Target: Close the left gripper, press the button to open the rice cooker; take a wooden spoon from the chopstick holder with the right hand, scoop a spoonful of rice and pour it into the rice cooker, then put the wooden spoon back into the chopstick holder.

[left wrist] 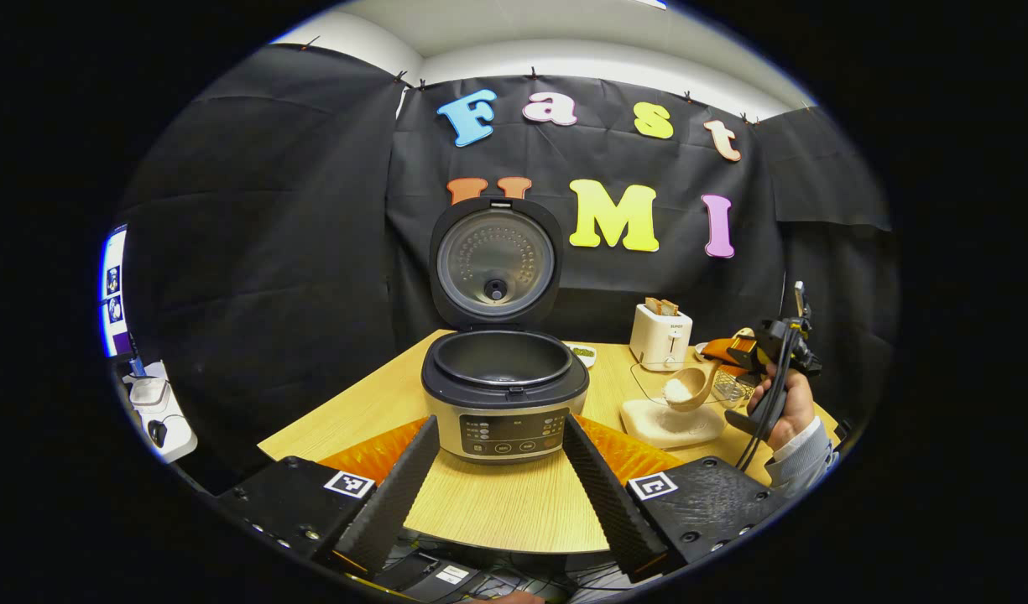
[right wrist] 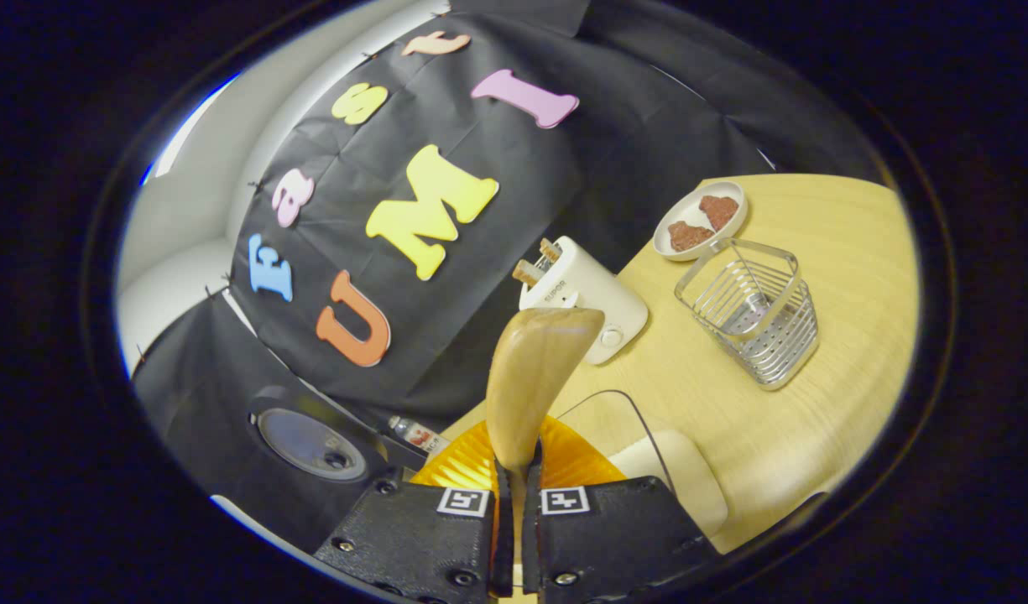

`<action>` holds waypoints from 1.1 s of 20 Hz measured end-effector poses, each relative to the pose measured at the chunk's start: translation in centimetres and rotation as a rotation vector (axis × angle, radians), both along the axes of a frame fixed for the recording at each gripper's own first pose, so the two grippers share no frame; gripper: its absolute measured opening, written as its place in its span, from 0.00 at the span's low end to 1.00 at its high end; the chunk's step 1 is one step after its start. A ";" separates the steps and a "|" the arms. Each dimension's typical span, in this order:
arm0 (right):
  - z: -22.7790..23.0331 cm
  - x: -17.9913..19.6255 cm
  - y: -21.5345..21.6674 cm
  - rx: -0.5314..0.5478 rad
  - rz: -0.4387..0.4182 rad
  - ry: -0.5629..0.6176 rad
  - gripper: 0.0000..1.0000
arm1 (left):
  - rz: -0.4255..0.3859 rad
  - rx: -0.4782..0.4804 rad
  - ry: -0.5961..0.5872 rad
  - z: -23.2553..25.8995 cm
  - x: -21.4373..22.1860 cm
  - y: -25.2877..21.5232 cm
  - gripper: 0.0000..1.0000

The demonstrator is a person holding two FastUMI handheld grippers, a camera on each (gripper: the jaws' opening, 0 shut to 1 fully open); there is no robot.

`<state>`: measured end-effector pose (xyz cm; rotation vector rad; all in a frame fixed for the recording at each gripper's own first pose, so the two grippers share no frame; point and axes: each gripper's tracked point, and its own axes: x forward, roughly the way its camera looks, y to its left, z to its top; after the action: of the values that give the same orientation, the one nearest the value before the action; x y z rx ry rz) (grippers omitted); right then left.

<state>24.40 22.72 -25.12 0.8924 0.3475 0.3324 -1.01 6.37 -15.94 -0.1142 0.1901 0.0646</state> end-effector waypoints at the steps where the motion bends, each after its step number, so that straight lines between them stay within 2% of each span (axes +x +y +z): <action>1: 0.5 -0.1 -0.5 0.057 -0.016 0.006 0.09 | -0.001 0.003 0.000 0.0 -0.1 0.0 0.95; 6: 1.2 -0.4 -3.2 0.259 -0.174 0.015 0.09 | -0.005 0.007 0.013 -0.1 -0.4 -0.1 0.95; 10: 2.2 -0.9 -1.3 0.437 -0.142 0.045 0.09 | -0.020 0.009 0.002 0.3 -1.3 0.0 0.95; 15: 4.4 -2.1 4.3 0.491 -0.072 0.037 0.09 | -0.017 0.013 -0.027 1.6 -3.0 1.0 0.95; 22: 9.0 -3.5 12.4 0.381 0.003 -0.036 0.09 | -0.010 0.025 -0.053 2.2 -6.4 3.4 0.95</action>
<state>20.87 35.14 -16.17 1.2580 0.2549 0.4248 -7.42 9.77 -13.77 -0.0903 0.1364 0.0542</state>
